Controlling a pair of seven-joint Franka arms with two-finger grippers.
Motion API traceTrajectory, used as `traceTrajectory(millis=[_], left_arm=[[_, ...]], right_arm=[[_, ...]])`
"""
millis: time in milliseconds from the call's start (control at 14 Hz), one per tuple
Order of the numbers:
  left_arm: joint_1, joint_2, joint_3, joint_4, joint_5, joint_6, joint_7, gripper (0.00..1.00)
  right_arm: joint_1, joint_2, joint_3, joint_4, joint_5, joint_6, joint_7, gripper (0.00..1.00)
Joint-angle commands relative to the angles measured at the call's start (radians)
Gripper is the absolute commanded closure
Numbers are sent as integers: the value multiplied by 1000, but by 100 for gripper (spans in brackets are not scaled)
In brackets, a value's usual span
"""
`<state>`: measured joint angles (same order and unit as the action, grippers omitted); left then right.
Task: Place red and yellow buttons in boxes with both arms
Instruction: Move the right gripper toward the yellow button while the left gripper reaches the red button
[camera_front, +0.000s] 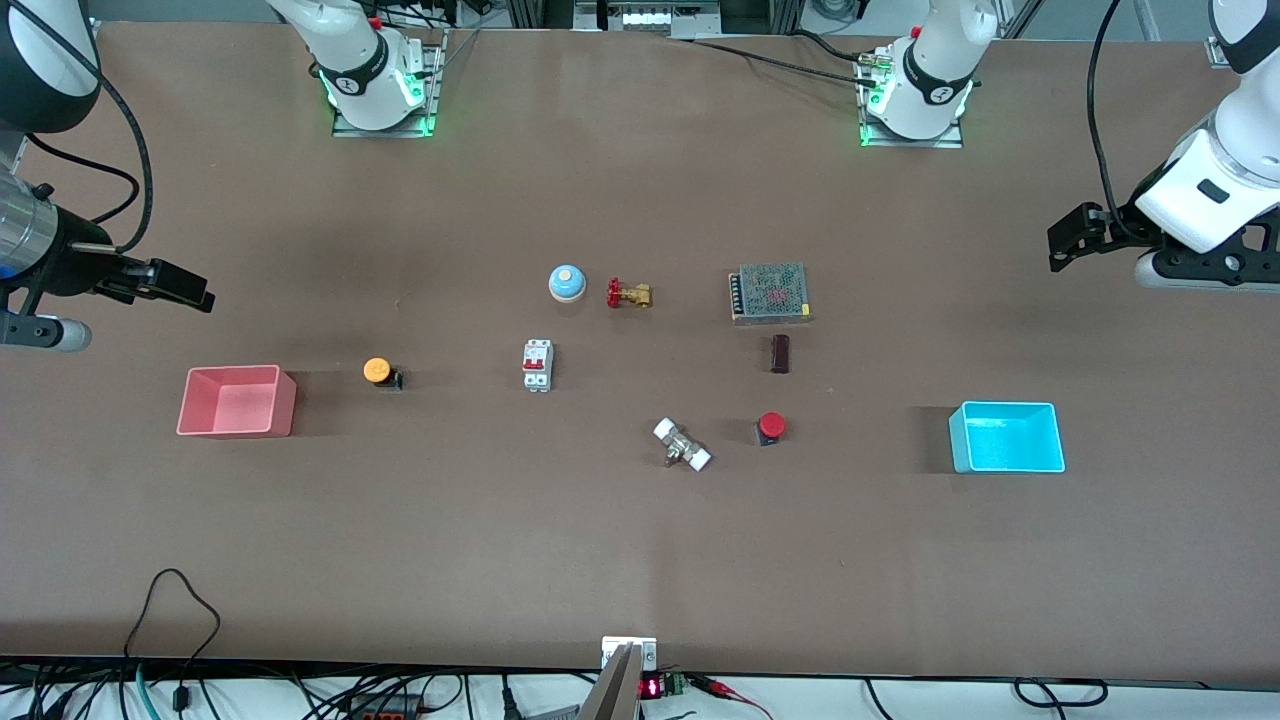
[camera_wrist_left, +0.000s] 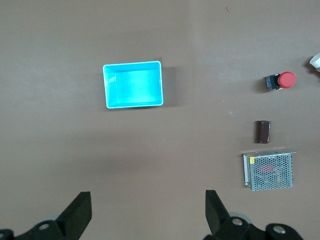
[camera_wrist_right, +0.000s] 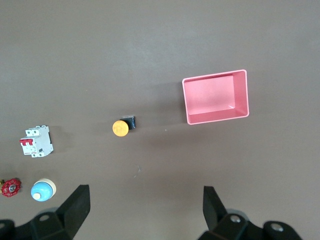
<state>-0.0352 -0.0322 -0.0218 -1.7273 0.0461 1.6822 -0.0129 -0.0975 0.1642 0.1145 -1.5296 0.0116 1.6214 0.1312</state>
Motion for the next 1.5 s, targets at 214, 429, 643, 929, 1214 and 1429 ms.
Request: traceTrajectory(millis=[214, 429, 643, 929, 1214, 1429], left_arm=[[-2, -3, 2, 15, -15, -22, 22, 0], [-2, 14, 2, 18, -17, -21, -8, 0], [-11, 105, 0, 28, -14, -42, -9, 0], [-69, 214, -6, 75, -49, -75, -181, 0], [-181, 473, -6, 341, -114, -58, -439, 0], [-256, 638, -4, 515, -109, 22, -469, 0]], right_arm=[[2, -6, 1, 2, 10, -18, 2, 0], [2, 9, 1, -26, 10, -8, -8, 0], [7, 31, 25, -107, 4, 67, -7, 0], [9, 38, 54, -295, 4, 328, 8, 0], [27, 107, 57, -356, 4, 429, 19, 0], [64, 173, 57, -362, 1, 492, 76, 0]])
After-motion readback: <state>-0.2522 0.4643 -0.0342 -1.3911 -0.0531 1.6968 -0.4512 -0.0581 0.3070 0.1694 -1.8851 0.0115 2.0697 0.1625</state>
